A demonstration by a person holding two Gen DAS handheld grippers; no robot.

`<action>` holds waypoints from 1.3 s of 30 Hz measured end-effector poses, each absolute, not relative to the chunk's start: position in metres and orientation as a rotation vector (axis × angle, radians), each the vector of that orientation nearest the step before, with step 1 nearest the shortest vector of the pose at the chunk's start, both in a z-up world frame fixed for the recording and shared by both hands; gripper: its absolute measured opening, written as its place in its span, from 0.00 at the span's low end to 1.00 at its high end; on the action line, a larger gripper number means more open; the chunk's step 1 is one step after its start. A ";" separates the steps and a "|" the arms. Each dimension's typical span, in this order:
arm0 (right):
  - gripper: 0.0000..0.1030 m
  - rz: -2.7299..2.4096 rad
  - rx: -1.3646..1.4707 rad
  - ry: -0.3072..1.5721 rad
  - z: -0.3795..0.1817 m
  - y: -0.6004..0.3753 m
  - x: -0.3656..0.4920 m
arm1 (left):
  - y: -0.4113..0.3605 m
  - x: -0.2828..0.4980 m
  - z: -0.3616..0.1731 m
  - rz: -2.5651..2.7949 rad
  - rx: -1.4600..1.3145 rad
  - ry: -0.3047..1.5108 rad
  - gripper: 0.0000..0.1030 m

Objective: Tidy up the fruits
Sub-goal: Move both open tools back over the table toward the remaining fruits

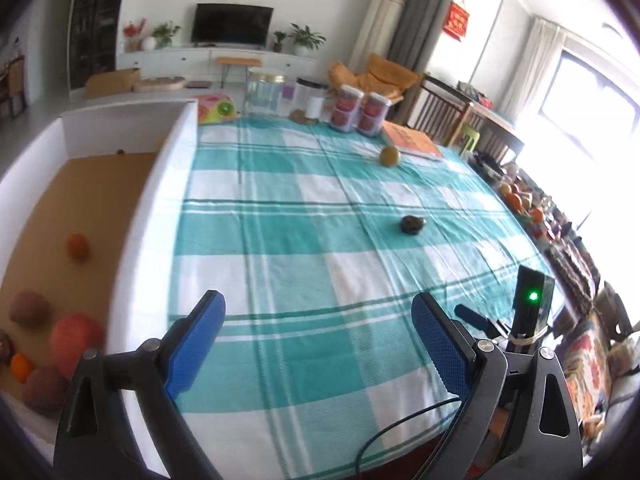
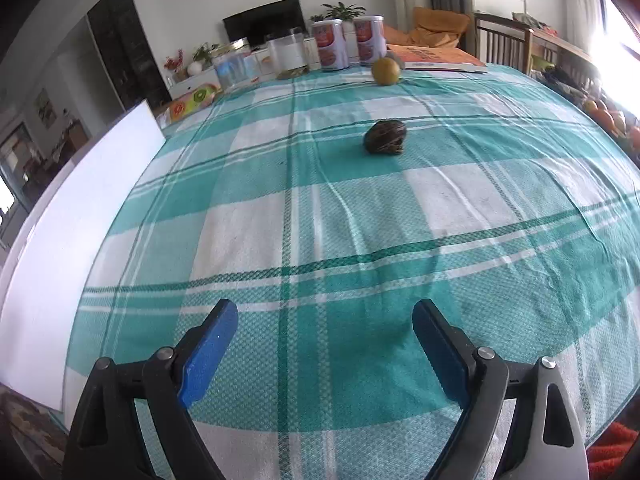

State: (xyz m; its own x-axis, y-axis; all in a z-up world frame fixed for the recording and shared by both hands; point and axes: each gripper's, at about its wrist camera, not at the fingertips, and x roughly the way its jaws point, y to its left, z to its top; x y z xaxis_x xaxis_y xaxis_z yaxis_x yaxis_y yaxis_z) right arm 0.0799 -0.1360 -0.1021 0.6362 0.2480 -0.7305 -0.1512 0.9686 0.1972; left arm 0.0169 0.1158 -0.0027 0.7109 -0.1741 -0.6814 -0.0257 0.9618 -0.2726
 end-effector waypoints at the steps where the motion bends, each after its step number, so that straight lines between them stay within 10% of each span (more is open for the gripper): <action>1: 0.87 0.195 0.131 0.837 -0.099 -0.142 0.077 | 0.105 0.024 -0.007 -0.094 -0.259 0.788 0.93; 18: 0.90 0.027 0.252 0.811 -0.105 -0.175 0.082 | 0.072 0.110 -0.115 0.008 -0.043 0.906 0.93; 39: 0.90 0.004 0.337 0.787 -0.094 -0.203 0.082 | 0.067 0.114 -0.118 0.008 -0.025 0.921 0.99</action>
